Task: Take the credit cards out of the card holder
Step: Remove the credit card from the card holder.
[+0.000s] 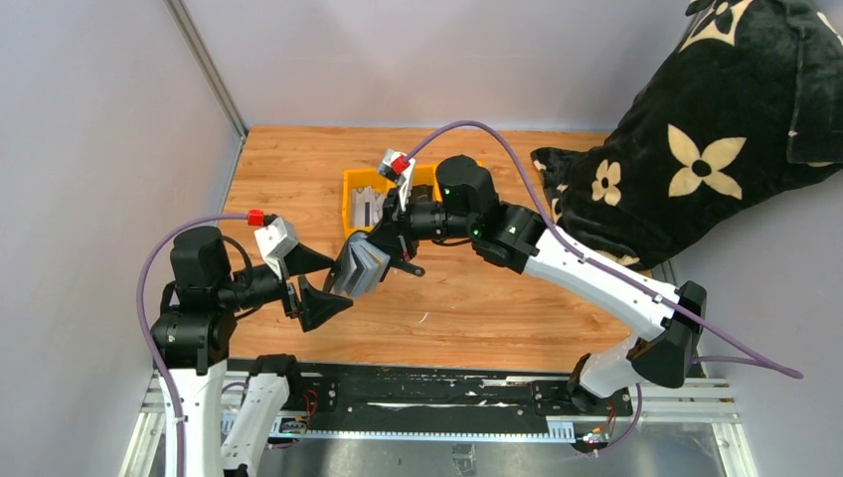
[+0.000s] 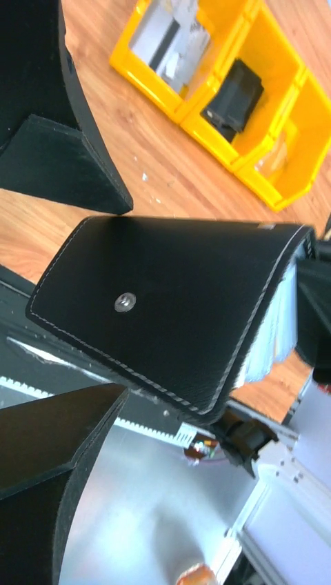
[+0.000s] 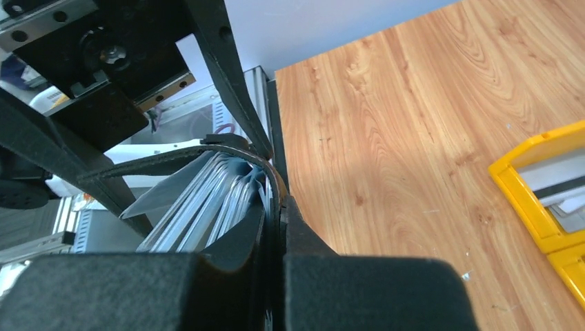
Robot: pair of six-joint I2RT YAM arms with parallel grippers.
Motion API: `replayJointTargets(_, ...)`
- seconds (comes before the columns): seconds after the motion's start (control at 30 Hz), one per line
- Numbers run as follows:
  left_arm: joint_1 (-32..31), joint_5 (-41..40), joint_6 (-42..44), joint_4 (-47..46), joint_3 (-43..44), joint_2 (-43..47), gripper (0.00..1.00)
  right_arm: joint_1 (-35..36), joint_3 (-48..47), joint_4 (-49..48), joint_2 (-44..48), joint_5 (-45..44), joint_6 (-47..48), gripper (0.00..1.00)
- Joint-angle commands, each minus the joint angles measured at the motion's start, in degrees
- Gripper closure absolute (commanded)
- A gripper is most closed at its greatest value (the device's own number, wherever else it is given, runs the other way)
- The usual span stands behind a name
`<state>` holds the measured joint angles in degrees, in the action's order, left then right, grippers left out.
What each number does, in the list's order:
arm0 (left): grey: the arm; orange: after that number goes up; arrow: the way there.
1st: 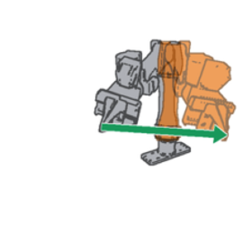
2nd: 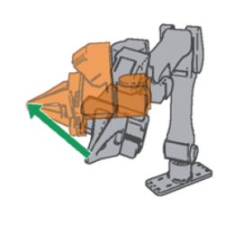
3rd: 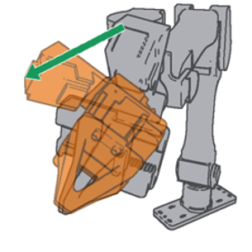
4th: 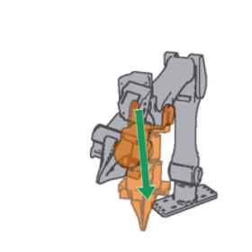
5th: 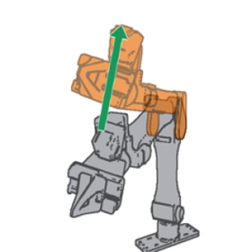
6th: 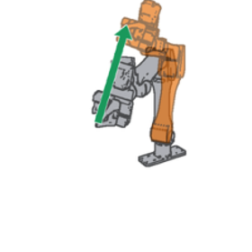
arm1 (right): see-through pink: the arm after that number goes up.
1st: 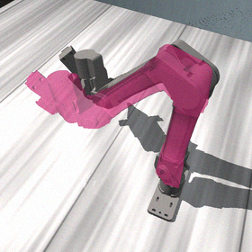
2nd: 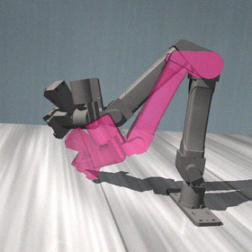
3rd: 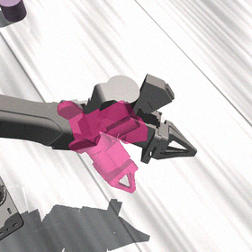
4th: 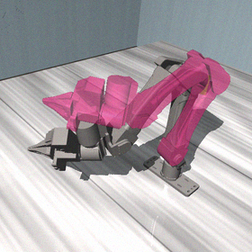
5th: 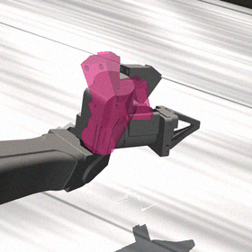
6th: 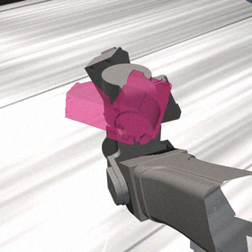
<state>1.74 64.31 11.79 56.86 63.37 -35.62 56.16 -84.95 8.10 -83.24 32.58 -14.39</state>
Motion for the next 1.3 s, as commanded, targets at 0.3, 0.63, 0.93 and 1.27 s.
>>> replayJointTargets(0.3,-0.21,-11.85,-5.89,-14.77,-6.15,7.38,0.0,8.69,-9.32,4.31,-4.56,-22.52,-3.79,1.0)
replayJointTargets(0.63,-0.18,-23.41,-2.73,-17.19,-8.83,10.33,0.02,9.23,-9.7,3.55,-4.39,-22.81,-5.49,1.0)
replayJointTargets(0.93,-0.24,-23.22,-0.58,-17.54,-7.41,11.78,0.13,8.78,-2.73,-1.07,-0.18,-18.67,-3.37,1.0)
replayJointTargets(1.27,-0.23,-16.89,4.58,-9.84,-3.6,11.62,0.23,5.76,6.4,-11.42,6.21,-8.47,-3.84,1.0)
